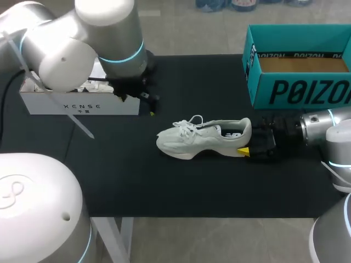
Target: Take the shoe out of the shoebox, open the shoe tongue, remove and reinsert the insole, then place the shoe into the shoebox
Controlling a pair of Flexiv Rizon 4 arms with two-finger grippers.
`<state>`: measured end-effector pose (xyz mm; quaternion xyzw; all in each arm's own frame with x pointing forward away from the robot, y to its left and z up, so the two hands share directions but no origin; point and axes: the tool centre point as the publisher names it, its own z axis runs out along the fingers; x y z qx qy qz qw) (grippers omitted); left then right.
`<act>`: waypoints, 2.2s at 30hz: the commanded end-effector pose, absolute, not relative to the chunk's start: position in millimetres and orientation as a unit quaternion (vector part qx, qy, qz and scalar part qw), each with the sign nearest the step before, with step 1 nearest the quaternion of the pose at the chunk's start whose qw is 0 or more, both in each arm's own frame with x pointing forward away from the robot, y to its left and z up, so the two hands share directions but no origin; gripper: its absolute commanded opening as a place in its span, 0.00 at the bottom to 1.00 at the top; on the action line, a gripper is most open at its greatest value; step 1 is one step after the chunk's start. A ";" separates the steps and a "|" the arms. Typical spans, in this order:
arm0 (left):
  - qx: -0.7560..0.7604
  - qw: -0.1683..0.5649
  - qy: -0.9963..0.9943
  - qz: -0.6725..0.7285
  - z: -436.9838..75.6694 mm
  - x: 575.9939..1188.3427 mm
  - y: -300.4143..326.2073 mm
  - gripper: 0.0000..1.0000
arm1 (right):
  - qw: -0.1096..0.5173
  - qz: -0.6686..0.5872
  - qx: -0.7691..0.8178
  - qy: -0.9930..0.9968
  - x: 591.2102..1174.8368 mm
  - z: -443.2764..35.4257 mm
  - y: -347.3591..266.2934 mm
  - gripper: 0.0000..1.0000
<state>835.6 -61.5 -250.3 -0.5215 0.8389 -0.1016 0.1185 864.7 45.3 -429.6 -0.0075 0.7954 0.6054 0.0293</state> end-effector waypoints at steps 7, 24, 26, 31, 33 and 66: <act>-0.805 0.097 0.580 -0.079 -268.6 819.8 -139.4 1.00 | 0.030 0.605 -0.007 0.796 865.3 -434.9 47.2 0.00; -0.735 -0.012 0.675 -0.053 -317.3 856.5 -223.7 1.00 | 0.030 0.605 -0.007 0.796 865.3 -434.9 47.2 0.00; -0.715 -0.017 0.698 -0.049 -318.7 857.6 -229.9 1.00 | 0.030 0.605 -0.007 0.796 865.3 -434.9 47.2 0.00; -0.700 0.038 0.712 -0.032 -320.4 855.4 -242.7 1.00 | 0.030 0.605 -0.007 0.796 865.3 -434.9 47.2 0.00; -0.706 0.052 0.706 -0.020 -321.1 853.1 -246.6 1.00 | 0.030 0.605 -0.007 0.796 865.3 -434.9 47.2 0.00; -0.733 0.124 0.669 0.012 -365.1 846.8 -275.6 1.00 | 0.030 0.605 -0.007 0.796 865.3 -434.9 47.2 0.00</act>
